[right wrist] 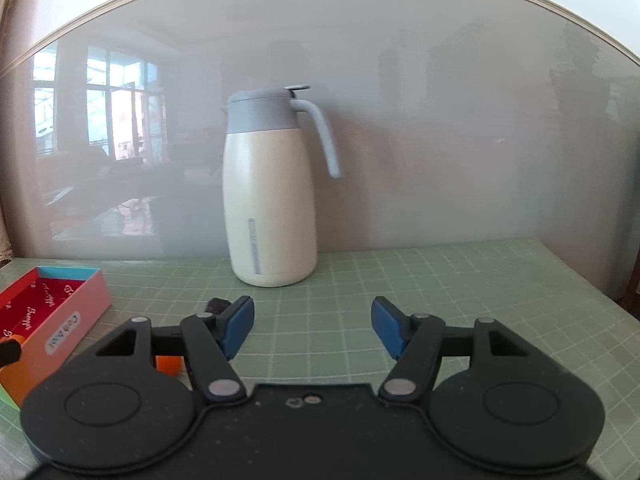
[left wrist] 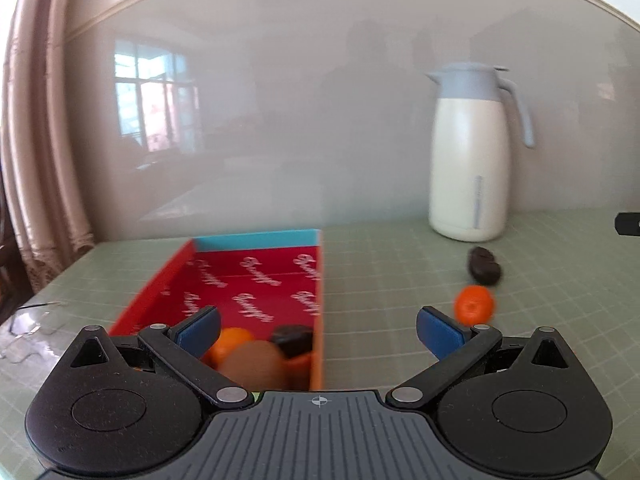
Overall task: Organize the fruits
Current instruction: 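Reach the left gripper to another tangerine and close on it, then carry the tangerine with the left gripper into the box and release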
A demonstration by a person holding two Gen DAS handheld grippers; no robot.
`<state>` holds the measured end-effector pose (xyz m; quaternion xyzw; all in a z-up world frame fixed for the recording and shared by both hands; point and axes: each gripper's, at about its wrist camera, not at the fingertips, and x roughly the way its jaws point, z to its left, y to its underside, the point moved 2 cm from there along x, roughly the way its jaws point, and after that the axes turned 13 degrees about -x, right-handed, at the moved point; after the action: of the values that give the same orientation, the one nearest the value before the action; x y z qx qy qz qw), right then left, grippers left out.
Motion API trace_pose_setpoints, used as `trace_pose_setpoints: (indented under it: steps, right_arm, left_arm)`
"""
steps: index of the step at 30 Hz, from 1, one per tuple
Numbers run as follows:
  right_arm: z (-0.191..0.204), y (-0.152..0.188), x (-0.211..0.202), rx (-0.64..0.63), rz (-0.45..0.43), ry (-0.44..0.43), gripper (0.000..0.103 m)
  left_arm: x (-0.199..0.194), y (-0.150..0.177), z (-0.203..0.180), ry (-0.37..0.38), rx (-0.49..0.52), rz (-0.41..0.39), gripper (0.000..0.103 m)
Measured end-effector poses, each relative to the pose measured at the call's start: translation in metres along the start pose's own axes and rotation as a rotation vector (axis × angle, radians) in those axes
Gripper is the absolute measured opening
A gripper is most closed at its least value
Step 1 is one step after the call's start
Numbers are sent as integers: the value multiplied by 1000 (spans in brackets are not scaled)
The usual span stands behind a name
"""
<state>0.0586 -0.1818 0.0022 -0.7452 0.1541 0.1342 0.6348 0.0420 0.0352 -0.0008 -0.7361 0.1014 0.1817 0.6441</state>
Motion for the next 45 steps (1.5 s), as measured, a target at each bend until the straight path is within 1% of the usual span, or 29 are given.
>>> trace_pose_setpoints:
  steps: [6, 12, 14, 18, 20, 22, 25, 28, 29, 30, 32, 35, 38, 40, 42, 45]
  right_arm:
    - [-17, 7, -2, 10, 12, 23, 65]
    - [-40, 15, -3, 25, 24, 55, 65]
    - [-48, 18, -4, 36, 28, 66, 65]
    - [-58, 25, -4, 38, 45, 86, 66]
    - [-62, 29, -3, 39, 54, 97, 66]
    - [-66, 32, -2, 39, 62, 104, 66]
    - [-70, 36, -1, 42, 74, 113, 66]
    - [-74, 38, -2, 43, 77, 120, 66]
    - [-75, 38, -4, 44, 77, 122, 66]
    - [-77, 39, -3, 45, 78, 123, 66]
    - [-78, 40, -2, 45, 82, 126, 66]
    - [-82, 41, 1, 44, 88, 138, 66]
    - [-92, 45, 4, 62, 114, 182, 66]
    - [-102, 49, 6, 98, 134, 210, 66]
    - [-112, 52, 6, 130, 146, 226, 66]
    - [-117, 57, 4, 148, 153, 234, 66]
  left_arm:
    - [10, 2, -19, 38, -39, 32, 103]
    - [25, 6, -48, 61, -8, 40, 103]
    - [37, 7, -58, 80, -5, 66, 103]
    - [56, 13, -74, 94, -5, 120, 103]
    - [62, 15, -85, 105, -12, 136, 103]
    - [66, 17, -97, 118, 4, 140, 103]
    - [72, 17, -113, 105, 28, 129, 103]
    - [80, 19, -120, 94, 29, 146, 102]
    - [82, 20, -121, 90, 31, 152, 99]
    - [85, 20, -123, 86, 32, 160, 86]
    - [90, 22, -124, 87, 28, 188, 72]
    - [94, 26, -127, 88, 32, 208, 67]
    - [95, 28, -130, 96, 37, 220, 51]
    - [96, 29, -131, 94, 43, 228, 47]
    - [96, 28, -129, 96, 34, 232, 40]
    - [95, 27, -128, 97, 32, 231, 40]
